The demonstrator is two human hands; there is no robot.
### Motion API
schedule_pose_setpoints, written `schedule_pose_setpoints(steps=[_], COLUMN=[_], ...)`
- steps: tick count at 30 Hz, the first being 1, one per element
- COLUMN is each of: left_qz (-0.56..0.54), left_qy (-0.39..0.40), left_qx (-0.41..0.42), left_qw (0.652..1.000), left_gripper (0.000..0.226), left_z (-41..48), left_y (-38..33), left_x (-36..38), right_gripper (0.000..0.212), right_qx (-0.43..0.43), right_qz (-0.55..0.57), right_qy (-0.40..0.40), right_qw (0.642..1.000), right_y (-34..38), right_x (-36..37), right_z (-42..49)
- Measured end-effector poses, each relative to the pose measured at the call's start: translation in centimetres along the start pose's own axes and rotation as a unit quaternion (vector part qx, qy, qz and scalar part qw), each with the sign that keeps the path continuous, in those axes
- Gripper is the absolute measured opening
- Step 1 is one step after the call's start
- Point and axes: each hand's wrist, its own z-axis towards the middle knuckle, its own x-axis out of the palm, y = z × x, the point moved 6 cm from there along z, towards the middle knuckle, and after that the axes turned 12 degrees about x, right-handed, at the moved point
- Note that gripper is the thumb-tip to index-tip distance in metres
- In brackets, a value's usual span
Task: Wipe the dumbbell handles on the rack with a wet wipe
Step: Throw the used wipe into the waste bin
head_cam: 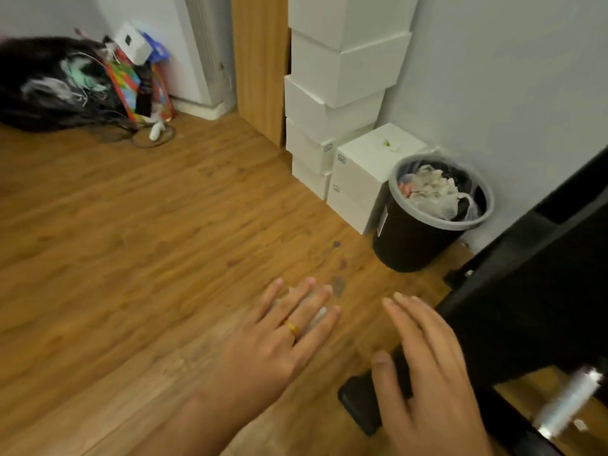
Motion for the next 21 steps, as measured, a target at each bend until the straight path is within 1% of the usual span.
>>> schedule_pose_setpoints(steps=[2,6,9,14,17,21], left_qz=[0.007,0.004,-0.004,-0.015,-0.019,-0.037], left_qy=[0.014,0.033,0.041,0.036,0.028,0.030], left_qx=[-0.004,-0.024,-0.038,-0.031,-0.030,-0.025], left_qw=[1.000,0.999,0.998,0.999,0.999,0.999], left_gripper=[0.046,0.049,0.050,0.048,0.049,0.050], left_z=[-0.3,-0.4,-0.2,1.4,2.8,4.9], left_y=[1.4,3.2,4.5,8.3,11.1,14.5], left_x=[-1.0,-4.5,-8.2,-14.0,-16.8,-19.7], right_gripper=[0.054,0.048,0.048,0.047,0.048,0.050], right_qx=[0.024,0.012,0.008,0.013,0.033,0.071], right_qz=[-0.008,-0.091,-0.142,-0.205,-0.219,-0.193], right_qy=[0.020,0.052,0.060,0.056,0.060,0.069], right_qw=[0.999,0.994,0.988,0.977,0.973,0.976], right_y=[1.1,3.8,6.4,11.8,14.8,18.5], right_x=[0.4,-0.1,-1.7,-4.6,-5.8,-7.5], right_z=[1.6,2.9,3.5,5.9,7.9,10.5])
